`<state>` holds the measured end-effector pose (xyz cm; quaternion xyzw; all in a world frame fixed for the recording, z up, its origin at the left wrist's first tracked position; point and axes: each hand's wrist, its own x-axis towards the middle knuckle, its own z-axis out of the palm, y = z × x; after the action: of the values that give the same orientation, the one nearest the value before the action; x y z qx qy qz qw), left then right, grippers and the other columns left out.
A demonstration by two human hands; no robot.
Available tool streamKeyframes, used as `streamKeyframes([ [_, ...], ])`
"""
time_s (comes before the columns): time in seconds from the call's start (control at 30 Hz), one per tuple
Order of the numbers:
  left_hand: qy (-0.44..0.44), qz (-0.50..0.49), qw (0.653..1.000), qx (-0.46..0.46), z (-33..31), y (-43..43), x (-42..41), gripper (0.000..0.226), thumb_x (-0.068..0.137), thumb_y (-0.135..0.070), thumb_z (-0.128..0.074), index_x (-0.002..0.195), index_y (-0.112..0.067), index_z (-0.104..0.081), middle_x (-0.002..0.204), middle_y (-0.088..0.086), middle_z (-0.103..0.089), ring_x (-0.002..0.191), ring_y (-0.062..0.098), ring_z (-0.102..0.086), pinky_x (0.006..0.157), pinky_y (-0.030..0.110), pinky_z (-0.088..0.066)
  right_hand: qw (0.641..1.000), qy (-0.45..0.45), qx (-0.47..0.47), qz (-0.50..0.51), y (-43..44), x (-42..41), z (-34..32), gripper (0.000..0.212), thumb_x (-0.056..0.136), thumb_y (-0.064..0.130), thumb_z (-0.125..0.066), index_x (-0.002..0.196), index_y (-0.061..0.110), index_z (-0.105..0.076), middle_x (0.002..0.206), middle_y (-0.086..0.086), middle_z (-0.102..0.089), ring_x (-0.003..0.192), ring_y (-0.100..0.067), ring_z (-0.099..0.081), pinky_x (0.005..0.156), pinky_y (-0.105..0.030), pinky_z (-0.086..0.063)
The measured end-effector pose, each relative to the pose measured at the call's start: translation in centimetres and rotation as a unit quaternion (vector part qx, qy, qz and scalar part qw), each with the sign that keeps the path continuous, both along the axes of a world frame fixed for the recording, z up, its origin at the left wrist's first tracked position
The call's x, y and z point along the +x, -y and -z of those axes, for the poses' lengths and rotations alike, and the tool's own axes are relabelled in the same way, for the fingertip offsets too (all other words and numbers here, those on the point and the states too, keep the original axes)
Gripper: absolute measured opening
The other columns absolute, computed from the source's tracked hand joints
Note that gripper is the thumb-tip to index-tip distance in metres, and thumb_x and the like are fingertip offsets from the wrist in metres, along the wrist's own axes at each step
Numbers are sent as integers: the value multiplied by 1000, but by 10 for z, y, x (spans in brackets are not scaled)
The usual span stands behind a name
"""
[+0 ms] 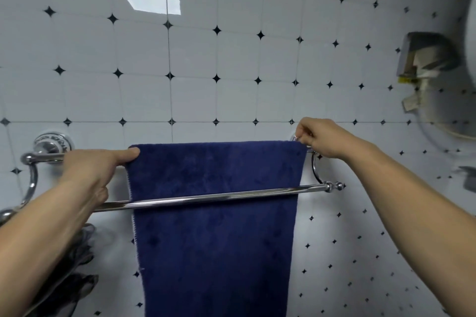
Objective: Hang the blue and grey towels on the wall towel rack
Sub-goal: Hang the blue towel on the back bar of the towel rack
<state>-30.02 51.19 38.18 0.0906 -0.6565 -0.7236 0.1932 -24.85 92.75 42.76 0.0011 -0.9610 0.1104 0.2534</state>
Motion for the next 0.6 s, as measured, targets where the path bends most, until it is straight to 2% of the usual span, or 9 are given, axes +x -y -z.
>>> streamKeyframes([
  [0.07,-5,-2,1000,-30,-1,-3,4,26,67,-13,-86,81,-3,-67,100,13,-69,114,28,-59,102,45,-44,1000,-15,-23,3,-2,2,4,16,83,11,-62,92,24,-60,82,11,-62,78,-16,-58,70,-29,-45],
  [0.1,-14,1,999,-46,-2,-3,5,20,69,-11,-85,74,-7,-66,90,5,-68,107,24,-61,97,40,-47,999,-9,-35,-1,-1,2,7,18,79,12,-66,91,24,-61,82,11,-62,77,-15,-58,69,-28,-45],
  [0.2,-43,-14,995,-92,-1,-5,1,20,71,-15,-84,75,-15,-64,73,-2,-61,78,21,-60,69,29,-43,999,16,-28,-8,11,1,17,20,72,19,-75,89,24,-65,86,8,-61,79,-15,-58,71,-29,-46],
  [0.27,-62,-40,989,-132,-1,-5,-2,23,72,-22,-84,77,-21,-62,70,0,-58,60,18,-51,54,27,-37,1000,9,-19,-8,13,1,15,17,74,13,-75,84,23,-65,80,7,-60,76,-17,-57,67,-26,-43],
  [0.3,-74,-47,985,-148,-2,-4,-3,22,72,-23,-84,74,-21,-62,69,1,-59,56,17,-49,52,26,-36,1000,8,-12,-5,11,2,10,18,76,9,-75,79,24,-64,74,6,-60,72,-17,-57,63,-24,-41],
  [0.4,-101,-55,978,-175,-4,-4,-5,18,73,-25,-80,66,-22,-65,68,2,-65,52,16,-49,54,25,-37,1000,17,17,19,2,7,-4,27,79,9,-74,72,30,-60,68,8,-62,64,-12,-56,55,-20,-38],
  [0.5,-108,-46,974,-194,3,-7,-2,16,77,-28,-77,66,-22,-67,68,-7,-67,58,10,-56,63,26,-43,999,6,29,42,9,3,3,17,83,12,-66,77,27,-60,78,1,-64,74,-20,-56,63,-26,-36],
  [0.57,-112,0,975,-191,6,-5,1,7,79,-23,-77,76,-21,-71,76,-6,-69,67,9,-61,64,21,-48,997,-18,19,67,14,1,10,4,83,17,-64,80,19,-63,81,-4,-61,80,-25,-53,70,-31,-38],
  [0.6,-109,26,975,-190,6,-4,4,9,79,-17,-77,86,-19,-72,81,-4,-69,71,9,-62,64,15,-48,996,-28,3,84,16,2,12,7,81,20,-66,78,13,-64,77,-6,-63,77,-26,-54,70,-34,-42],
])
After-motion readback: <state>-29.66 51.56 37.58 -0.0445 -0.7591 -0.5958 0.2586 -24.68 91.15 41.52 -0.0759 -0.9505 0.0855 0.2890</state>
